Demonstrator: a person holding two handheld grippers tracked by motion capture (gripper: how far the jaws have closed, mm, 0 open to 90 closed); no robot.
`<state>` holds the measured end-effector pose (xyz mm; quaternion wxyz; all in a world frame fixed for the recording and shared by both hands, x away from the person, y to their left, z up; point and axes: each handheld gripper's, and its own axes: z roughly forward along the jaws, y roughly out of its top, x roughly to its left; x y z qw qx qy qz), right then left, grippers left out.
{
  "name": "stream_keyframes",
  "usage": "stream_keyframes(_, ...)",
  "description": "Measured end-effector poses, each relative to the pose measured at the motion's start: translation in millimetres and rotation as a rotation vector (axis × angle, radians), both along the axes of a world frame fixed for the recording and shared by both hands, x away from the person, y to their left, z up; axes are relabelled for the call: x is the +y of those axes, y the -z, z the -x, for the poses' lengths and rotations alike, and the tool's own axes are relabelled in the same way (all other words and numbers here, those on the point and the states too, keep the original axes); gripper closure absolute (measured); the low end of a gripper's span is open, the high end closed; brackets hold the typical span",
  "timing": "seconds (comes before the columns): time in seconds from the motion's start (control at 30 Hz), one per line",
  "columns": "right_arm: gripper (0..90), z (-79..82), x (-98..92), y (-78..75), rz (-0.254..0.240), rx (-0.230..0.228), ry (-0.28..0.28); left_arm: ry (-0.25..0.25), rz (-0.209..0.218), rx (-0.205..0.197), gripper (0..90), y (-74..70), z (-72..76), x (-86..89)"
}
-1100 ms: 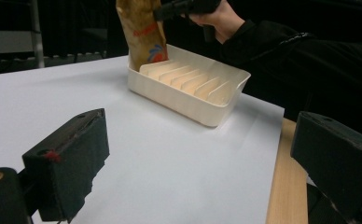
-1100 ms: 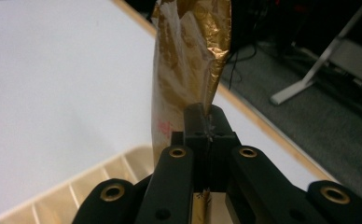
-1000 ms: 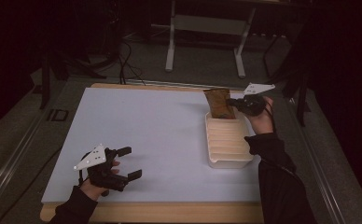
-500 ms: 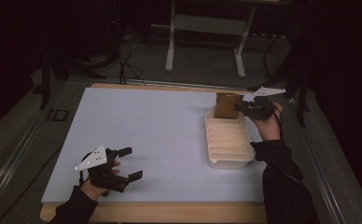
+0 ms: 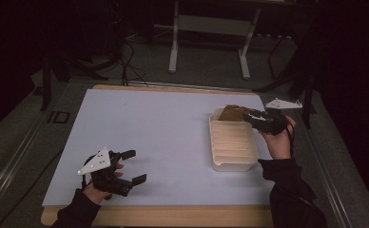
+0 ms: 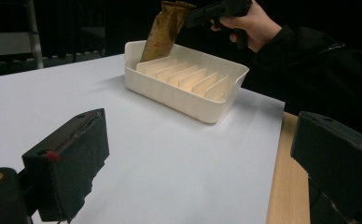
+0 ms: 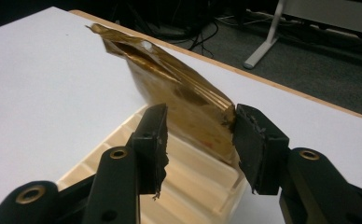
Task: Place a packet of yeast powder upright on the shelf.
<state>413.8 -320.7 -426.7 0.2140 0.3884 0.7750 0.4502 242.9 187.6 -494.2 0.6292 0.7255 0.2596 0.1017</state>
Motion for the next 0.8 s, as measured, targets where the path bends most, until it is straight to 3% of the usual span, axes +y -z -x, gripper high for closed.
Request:
stream_keyframes(0.1,51.5,8.5,-1.2,-2.1,0.005,-0.024,0.016,0.000,0.000,-0.002,5.0,-0.5,0.3,-0.3)
stream_keyframes(0.2,51.1,15.4,-3.1,-1.5,0.001,-0.018,0.022,0.000,0.002,-0.002,5.0,-0.8,0.5,-0.1)
stream_keyframes(0.47,46.5,35.4,3.8,-3.3,-0.009,-0.023,-0.007,0.005,0.001,-0.006,5.0,-1.6,1.1,-0.3)
stream_keyframes(0.53,44.6,42.0,8.3,-7.0,-0.009,-0.043,-0.020,0.008,-0.002,-0.006,5.0,-1.8,1.2,-0.5)
stream_keyframes(0.63,35.2,53.5,17.7,-13.8,-0.019,-0.071,-0.042,0.008,-0.001,-0.010,5.0,-2.2,1.5,-0.8)
stream_keyframes(0.73,21.1,65.5,28.2,-20.0,-0.032,-0.070,-0.073,0.016,0.000,-0.014,5.0,-3.0,2.5,-0.8)
stream_keyframes(0.8,17.2,72.6,33.4,-22.6,-0.038,-0.071,-0.096,0.017,0.002,-0.016,5.0,-3.3,2.6,-0.2)
